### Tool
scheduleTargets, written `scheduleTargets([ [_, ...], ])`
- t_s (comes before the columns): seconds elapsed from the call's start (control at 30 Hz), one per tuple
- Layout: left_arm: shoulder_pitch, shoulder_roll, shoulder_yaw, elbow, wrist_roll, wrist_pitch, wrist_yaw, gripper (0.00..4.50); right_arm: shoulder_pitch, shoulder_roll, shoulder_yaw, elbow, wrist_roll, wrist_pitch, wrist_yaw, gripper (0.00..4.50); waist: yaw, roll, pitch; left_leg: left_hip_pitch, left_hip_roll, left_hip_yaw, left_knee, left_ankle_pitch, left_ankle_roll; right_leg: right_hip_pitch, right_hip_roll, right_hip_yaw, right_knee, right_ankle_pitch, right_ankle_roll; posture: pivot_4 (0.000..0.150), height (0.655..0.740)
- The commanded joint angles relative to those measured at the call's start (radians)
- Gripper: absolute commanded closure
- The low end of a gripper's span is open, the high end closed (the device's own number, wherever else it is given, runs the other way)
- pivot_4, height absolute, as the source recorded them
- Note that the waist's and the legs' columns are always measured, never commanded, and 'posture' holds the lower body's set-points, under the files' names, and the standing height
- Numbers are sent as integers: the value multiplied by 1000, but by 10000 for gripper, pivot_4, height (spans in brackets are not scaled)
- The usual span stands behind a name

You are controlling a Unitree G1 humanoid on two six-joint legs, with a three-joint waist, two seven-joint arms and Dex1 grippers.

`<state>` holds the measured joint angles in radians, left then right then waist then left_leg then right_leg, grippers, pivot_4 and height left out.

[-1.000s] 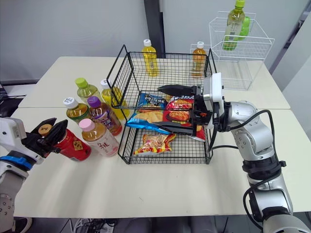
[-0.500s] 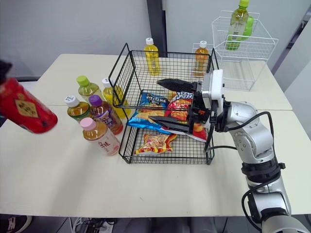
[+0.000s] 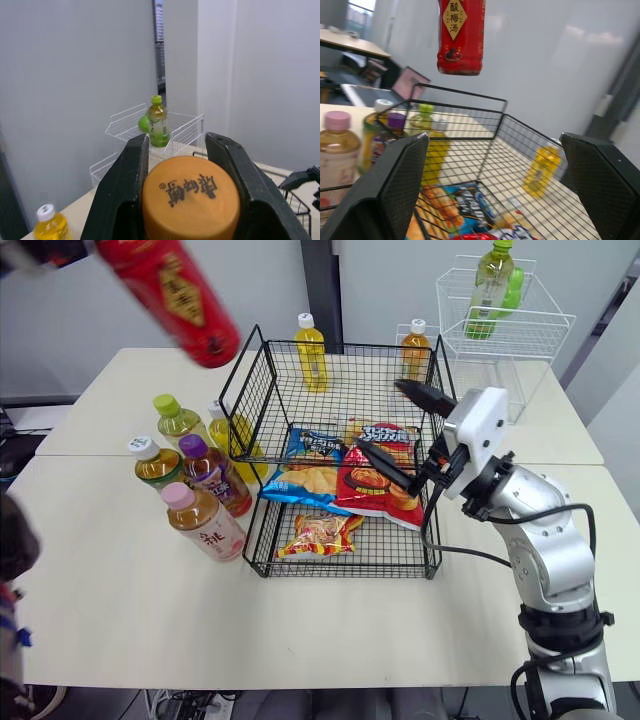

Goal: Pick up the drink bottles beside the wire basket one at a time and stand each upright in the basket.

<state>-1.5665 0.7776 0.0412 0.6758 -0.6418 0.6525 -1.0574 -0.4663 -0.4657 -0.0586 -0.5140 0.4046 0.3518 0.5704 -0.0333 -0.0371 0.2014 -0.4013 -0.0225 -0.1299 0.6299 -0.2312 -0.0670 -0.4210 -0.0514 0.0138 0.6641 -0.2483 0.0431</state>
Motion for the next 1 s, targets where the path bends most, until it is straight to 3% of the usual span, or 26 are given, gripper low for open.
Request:
scheduleTargets([
  [0.03,-89,-96,18,84,60,-117,-7,31123,38,1,-26,-109,-54,21,-96,0,-6,0,0,0,0,1,0,0,0,-1,0,1,0,0,0,1500,7400],
  [0.2,-151,-287,4,228,161,-269,-2,31123,92,-2,-38,-180,-90,66,-174,0,-8,0,0,-1,-1,3,-1,0,0,-1,-1,1,0,0,1,1500,7400],
  [0.4,-186,-444,-4,391,294,-453,58,31123,123,5,-60,-233,-80,108,-223,0,-11,0,0,0,-1,4,0,0,1,-1,-2,2,0,0,1,1500,7400],
  [0.97,-202,-623,43,559,418,-552,154,31123,145,13,-52,-275,-77,146,-258,0,-12,0,0,0,-2,4,0,0,1,0,-2,2,1,0,1,1500,7400],
  [1.0,-203,-628,49,561,417,-555,155,27623,146,15,-55,-275,-73,148,-258,0,-12,0,0,0,-2,4,0,0,1,0,-2,2,1,0,1,1500,7400],
])
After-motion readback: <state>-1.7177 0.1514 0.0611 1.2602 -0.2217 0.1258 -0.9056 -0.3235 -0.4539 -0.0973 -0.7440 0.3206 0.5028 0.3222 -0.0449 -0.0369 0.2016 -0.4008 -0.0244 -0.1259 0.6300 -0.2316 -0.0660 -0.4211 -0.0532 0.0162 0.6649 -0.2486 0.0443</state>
